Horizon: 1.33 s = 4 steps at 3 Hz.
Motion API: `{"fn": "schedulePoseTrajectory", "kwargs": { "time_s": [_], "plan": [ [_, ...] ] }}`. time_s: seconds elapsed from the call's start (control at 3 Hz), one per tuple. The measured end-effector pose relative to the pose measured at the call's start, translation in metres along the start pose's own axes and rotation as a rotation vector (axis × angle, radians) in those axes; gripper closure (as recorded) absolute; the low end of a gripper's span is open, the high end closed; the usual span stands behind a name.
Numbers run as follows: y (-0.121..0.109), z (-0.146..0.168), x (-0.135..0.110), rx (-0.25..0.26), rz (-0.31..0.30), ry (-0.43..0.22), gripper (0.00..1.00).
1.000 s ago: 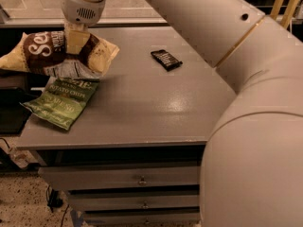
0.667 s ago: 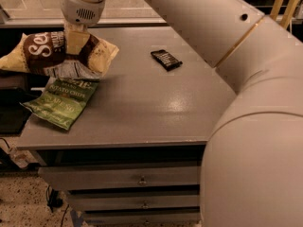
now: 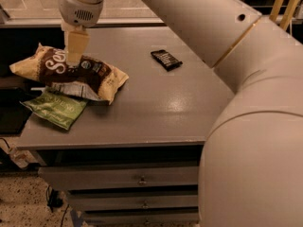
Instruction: Move brown chip bag near green jalapeno chip bag
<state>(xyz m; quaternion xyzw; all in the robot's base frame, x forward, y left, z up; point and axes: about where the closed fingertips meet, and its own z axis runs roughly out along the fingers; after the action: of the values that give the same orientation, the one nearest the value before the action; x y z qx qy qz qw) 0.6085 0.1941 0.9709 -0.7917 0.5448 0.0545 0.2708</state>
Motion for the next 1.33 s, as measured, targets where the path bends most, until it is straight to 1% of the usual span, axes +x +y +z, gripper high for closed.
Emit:
{"fn": "schedulePoseTrajectory", "kwargs": {
  "time_s": [0.33,0.67,1.0,1.33],
  "plan": [
    [0.0,0.001,0.0,-0.002,-0.001,0.0,0.0],
    [0.0,-0.002,-0.004,-0.012,-0.027,-0.002,0.0],
    [0.006,-0.025,0.01,-0.033,-0.058,0.015,0.0],
    [0.014,-0.055,0.036,-0.05,-0.063,0.063,0.0]
  ]
}}
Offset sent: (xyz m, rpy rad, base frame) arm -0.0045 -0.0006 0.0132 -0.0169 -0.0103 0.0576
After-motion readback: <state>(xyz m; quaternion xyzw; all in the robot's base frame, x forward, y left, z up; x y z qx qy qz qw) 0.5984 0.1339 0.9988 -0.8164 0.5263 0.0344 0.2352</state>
